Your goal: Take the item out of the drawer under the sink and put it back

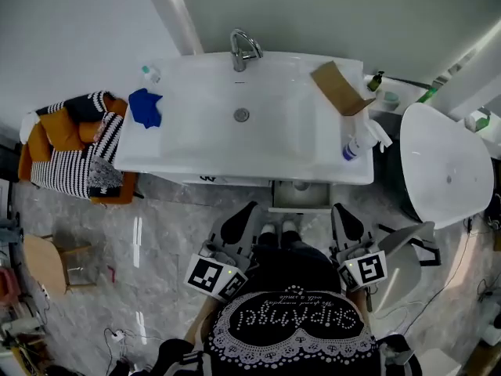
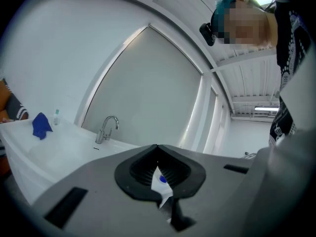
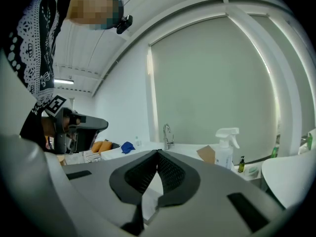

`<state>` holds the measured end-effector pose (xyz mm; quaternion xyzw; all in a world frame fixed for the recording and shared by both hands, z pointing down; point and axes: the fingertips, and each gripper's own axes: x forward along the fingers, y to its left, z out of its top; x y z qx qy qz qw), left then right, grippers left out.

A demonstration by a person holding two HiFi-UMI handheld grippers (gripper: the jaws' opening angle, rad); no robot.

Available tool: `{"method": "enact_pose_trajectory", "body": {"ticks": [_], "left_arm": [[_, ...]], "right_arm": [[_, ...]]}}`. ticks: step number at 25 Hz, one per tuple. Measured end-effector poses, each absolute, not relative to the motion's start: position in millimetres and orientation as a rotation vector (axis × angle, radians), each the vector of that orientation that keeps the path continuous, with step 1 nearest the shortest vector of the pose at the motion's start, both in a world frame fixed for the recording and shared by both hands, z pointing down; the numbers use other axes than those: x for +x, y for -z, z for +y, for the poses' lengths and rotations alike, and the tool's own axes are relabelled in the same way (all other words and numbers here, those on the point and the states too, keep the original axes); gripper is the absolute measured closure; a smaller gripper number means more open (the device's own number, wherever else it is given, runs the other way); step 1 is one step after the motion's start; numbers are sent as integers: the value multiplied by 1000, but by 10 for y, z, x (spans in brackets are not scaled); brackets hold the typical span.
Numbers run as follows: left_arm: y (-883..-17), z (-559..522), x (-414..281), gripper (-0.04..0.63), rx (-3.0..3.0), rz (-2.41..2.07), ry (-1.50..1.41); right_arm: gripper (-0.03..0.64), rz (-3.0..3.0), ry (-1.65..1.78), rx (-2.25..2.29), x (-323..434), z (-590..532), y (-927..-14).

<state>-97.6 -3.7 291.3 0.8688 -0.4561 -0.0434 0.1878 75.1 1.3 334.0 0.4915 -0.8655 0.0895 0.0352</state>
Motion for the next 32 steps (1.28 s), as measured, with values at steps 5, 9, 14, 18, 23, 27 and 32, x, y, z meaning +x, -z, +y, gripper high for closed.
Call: {"method": "enact_pose_trajectory", "body": {"ticks": [5,9,14,18,23,27,32], "left_arm": [[-2876,4,-1075,591,2458,-1273,142],[-2922,80,-1128,591,2470,-1248,126],[-2944,201,-1196,591,2491,-1233,128],[-2882,251,-1241,591,2509,-1236,177],[-2910,291,-1370,591,2500,-1251,139],[-2814,223,-1469,591,2524,-1291,134],[-2906,192,-1602,591,2547,-1307,94]], "right_arm": [[598,-2642,-263,1570,693,170,-3348],[598,-2628,-282,1602,626,312,-3372],[598,-2625,-294,1632,542,507,-3401],[598,-2617,-313,1654,506,594,-3420],[598,-2606,-292,1650,453,641,-3401],[598,-2589,-269,1677,474,651,-3352],[598,-2551,-266,1709,524,658,-3362]]}}
